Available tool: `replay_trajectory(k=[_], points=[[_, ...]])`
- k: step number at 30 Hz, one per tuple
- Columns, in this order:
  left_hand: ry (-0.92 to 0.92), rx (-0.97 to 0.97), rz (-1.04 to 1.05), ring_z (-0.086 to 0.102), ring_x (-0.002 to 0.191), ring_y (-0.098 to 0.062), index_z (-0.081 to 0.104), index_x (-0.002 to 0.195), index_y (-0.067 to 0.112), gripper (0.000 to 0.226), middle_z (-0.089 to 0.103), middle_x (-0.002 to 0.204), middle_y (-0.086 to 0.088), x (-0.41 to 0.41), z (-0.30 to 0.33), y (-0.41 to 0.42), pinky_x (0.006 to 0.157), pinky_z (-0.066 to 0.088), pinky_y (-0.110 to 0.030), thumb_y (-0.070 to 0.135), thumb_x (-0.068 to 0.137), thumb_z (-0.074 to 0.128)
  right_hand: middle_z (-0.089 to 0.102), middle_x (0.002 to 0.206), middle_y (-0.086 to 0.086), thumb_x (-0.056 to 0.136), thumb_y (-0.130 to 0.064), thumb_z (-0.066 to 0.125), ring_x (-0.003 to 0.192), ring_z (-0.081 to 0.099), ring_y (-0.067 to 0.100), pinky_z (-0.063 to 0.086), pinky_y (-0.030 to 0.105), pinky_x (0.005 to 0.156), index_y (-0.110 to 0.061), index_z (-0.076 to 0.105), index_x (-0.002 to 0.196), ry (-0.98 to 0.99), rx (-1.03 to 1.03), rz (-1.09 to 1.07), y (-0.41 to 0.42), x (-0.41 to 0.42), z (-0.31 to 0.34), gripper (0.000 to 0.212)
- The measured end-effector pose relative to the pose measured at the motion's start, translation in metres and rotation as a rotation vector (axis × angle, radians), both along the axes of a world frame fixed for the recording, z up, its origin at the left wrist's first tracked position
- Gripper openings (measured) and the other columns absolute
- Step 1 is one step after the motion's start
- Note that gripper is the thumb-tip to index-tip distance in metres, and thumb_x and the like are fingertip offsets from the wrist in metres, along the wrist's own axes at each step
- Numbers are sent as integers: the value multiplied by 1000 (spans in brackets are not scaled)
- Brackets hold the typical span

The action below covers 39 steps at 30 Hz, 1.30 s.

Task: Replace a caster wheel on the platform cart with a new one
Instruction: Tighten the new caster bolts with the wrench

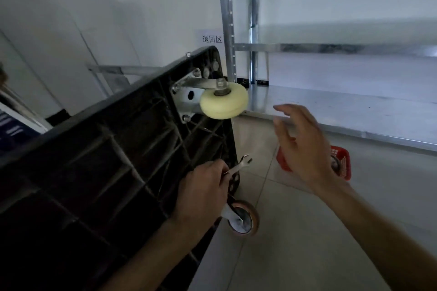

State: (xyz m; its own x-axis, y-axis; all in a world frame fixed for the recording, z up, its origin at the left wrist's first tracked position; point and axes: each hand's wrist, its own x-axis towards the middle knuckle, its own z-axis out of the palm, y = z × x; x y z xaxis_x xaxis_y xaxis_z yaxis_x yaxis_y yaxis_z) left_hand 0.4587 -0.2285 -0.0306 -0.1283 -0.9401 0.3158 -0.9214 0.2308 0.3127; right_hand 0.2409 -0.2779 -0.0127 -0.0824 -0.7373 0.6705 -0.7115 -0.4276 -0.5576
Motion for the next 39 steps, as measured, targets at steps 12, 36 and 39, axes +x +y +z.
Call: replay_trajectory(k=[12,36,39], points=[[-78,-44,270,69,87,-19,55,109,23,19,68,98,3,24,69,9,72,57,-33,38,104,45,48,144,-14,104,-33,45,129,49,12,43,42,105,-31,51,143,454,-10,416,-71,115,153,39],[-35,-192,546,67,63,-18,56,93,21,17,67,72,4,30,48,-20,56,47,-31,36,100,56,59,134,-18,107,-45,33,123,52,13,35,28,90,-39,57,137,689,-31,664,-123,108,151,38],[-52,-199,584,67,63,-18,54,95,23,18,67,72,4,26,45,-19,54,45,-29,40,101,53,58,135,-17,107,-47,33,123,53,14,40,34,93,-39,56,137,677,-28,666,-123,106,149,39]])
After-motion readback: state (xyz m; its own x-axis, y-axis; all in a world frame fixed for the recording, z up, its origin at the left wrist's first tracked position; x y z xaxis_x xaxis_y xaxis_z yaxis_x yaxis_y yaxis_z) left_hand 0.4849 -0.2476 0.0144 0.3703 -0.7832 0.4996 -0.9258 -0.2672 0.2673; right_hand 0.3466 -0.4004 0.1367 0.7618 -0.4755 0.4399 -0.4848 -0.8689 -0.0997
